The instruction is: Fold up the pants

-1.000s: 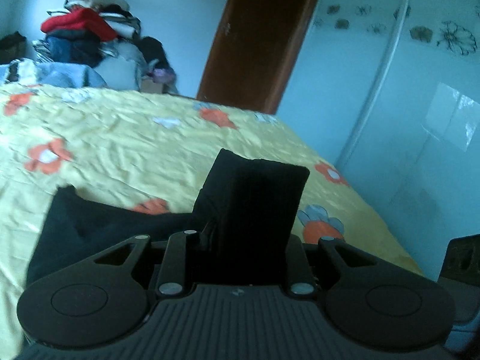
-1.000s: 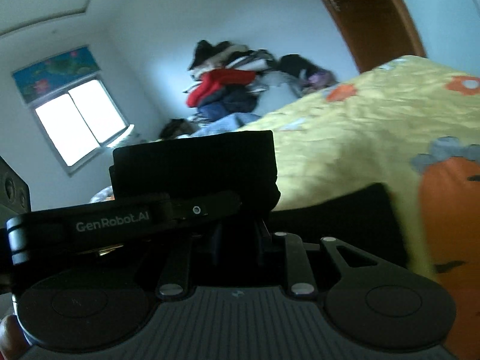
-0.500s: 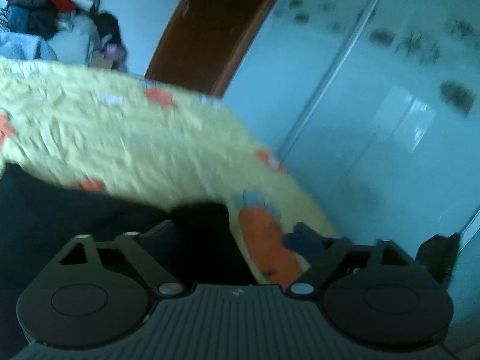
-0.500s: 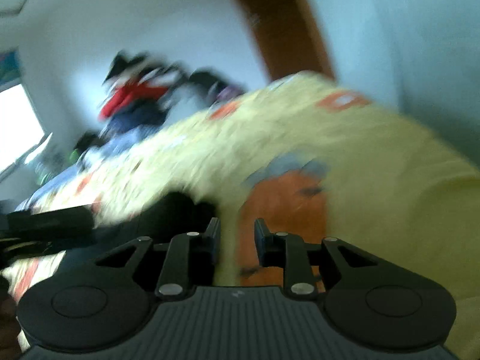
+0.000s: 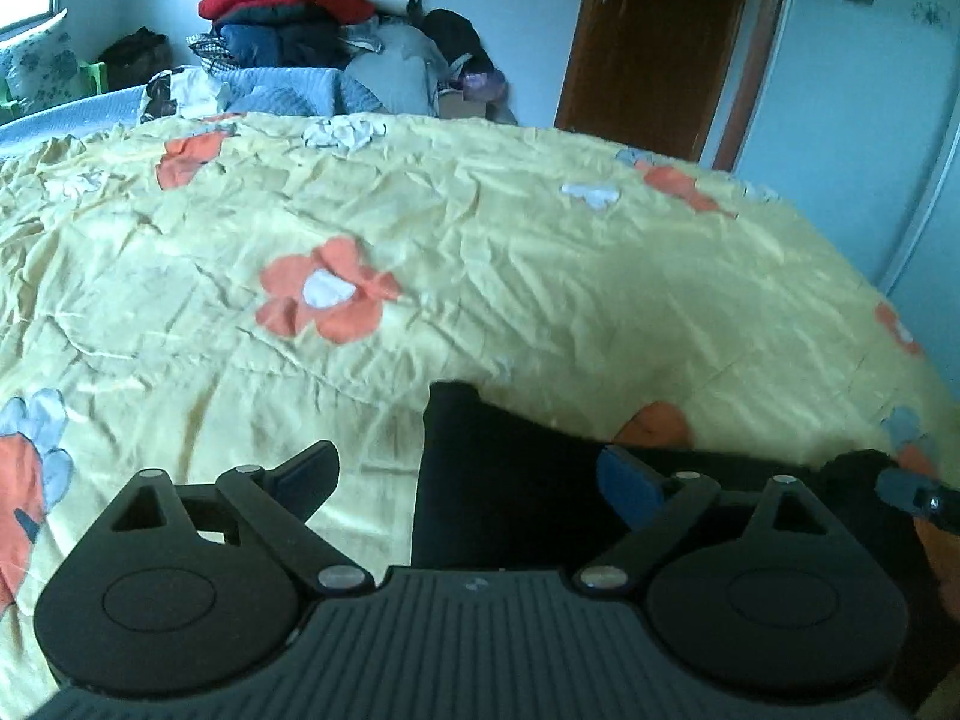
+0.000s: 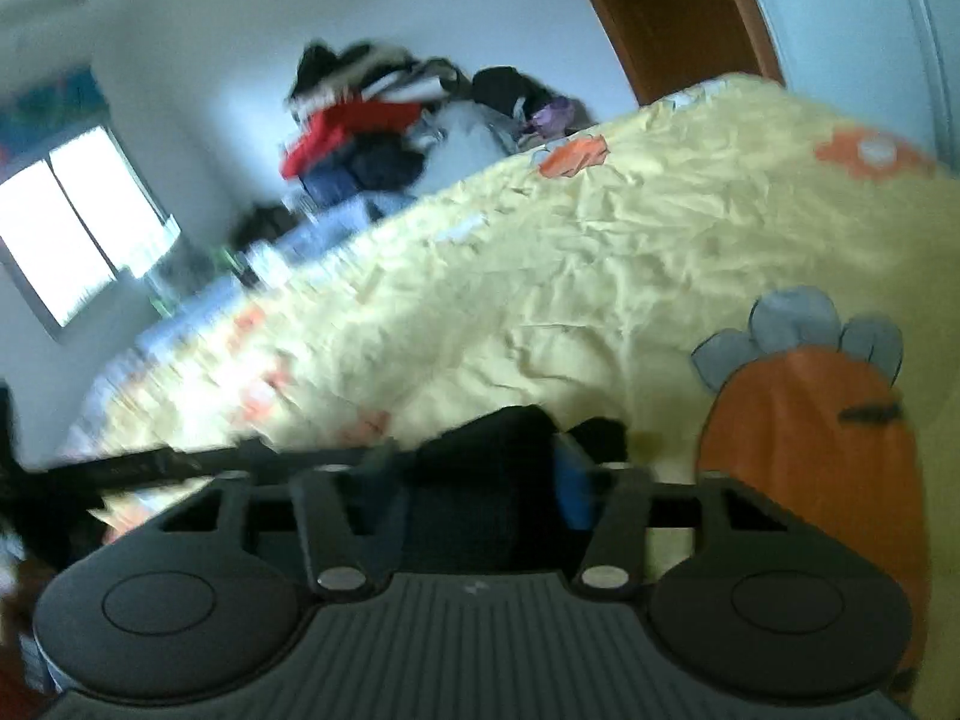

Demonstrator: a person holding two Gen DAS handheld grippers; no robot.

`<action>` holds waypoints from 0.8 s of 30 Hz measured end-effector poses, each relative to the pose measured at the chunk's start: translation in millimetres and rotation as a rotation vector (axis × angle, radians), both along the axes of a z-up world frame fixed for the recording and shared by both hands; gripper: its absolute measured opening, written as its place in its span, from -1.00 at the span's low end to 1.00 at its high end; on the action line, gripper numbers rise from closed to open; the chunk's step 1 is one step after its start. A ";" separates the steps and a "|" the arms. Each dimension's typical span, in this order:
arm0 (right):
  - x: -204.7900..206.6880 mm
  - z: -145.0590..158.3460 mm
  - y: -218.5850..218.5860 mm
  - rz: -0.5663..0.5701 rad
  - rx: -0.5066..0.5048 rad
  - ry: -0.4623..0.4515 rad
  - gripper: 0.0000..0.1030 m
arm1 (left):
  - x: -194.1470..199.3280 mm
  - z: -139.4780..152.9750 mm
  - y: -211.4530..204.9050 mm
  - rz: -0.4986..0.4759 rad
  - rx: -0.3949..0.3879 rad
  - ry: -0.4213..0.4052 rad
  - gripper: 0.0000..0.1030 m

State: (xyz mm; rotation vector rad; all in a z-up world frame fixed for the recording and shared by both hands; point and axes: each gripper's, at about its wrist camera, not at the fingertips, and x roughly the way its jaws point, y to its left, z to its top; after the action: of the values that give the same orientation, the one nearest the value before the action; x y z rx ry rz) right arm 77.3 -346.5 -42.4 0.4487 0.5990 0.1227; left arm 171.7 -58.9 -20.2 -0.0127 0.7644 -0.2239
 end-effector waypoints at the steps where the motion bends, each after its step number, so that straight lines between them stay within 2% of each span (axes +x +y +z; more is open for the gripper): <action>1: 0.6 1.2 3.6 -0.009 -0.073 0.006 -0.69 | 2.6 -4.7 -1.0 0.008 0.018 0.002 0.81; 2: -1.0 2.8 6.5 -0.037 -0.139 0.016 -0.86 | 3.5 -8.9 -2.5 0.021 0.035 0.006 0.83; 4: 0.6 -0.5 5.8 -0.102 -0.279 0.047 -0.86 | 9.1 -16.4 -4.1 0.039 0.055 0.013 0.86; 6: -1.1 -6.2 0.0 -0.107 -0.269 0.067 -0.85 | 8.7 -18.3 -5.6 0.041 0.059 0.016 0.83; 8: -17.6 5.2 4.2 -0.138 -0.267 0.002 -0.85 | -0.7 -10.4 -3.5 0.046 0.050 -0.027 0.75; 10: -28.9 20.7 20.8 -0.061 -0.275 -0.080 -0.85 | -9.6 -2.7 -3.9 0.062 0.056 -0.073 0.75; 12: -25.3 29.8 41.4 0.076 -0.258 -0.115 -0.85 | -19.6 5.2 -8.2 0.049 0.045 -0.108 0.77; 14: -11.7 29.2 69.1 0.236 -0.277 -0.101 -0.84 | -24.2 9.2 -15.1 0.018 0.035 -0.114 0.78; 15: -1.7 23.2 83.0 0.281 -0.322 -0.068 -0.84 | -24.0 9.3 -19.7 -0.002 0.038 -0.110 0.78; 17: 17.0 7.2 94.7 0.264 -0.459 0.010 -0.86 | -17.9 3.0 -30.6 -0.024 0.094 -0.083 0.79; 18: 21.7 -0.6 90.4 0.233 -0.512 0.009 -0.87 | -13.3 -2.9 -34.0 -0.023 0.125 -0.069 0.79; 19: 24.4 -4.7 77.0 0.170 -0.491 0.017 -0.85 | -8.0 -10.7 -34.4 -0.018 0.143 -0.053 0.83; 20: 27.5 -7.2 57.2 0.148 -0.368 0.030 -0.85 | -3.9 -16.5 -31.4 -0.010 0.134 -0.034 0.80; 21: 27.8 -8.3 43.9 0.142 -0.276 0.040 -0.85 | -1.6 -19.1 -24.2 0.005 0.089 -0.016 0.81; 22: 26.2 -7.4 39.6 0.141 -0.246 0.042 -0.85 | -1.2 -18.6 -18.5 0.018 0.057 -0.005 0.81; 24: 13.6 2.9 48.0 0.142 -0.312 0.017 -0.79 | -6.2 -13.3 -10.0 0.035 0.031 -0.007 0.77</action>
State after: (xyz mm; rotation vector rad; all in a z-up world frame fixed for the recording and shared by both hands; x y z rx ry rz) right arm 90.9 -298.5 -39.5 0.1047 0.6543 0.1577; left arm 165.5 -69.0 -33.5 0.0040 0.7603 -0.1786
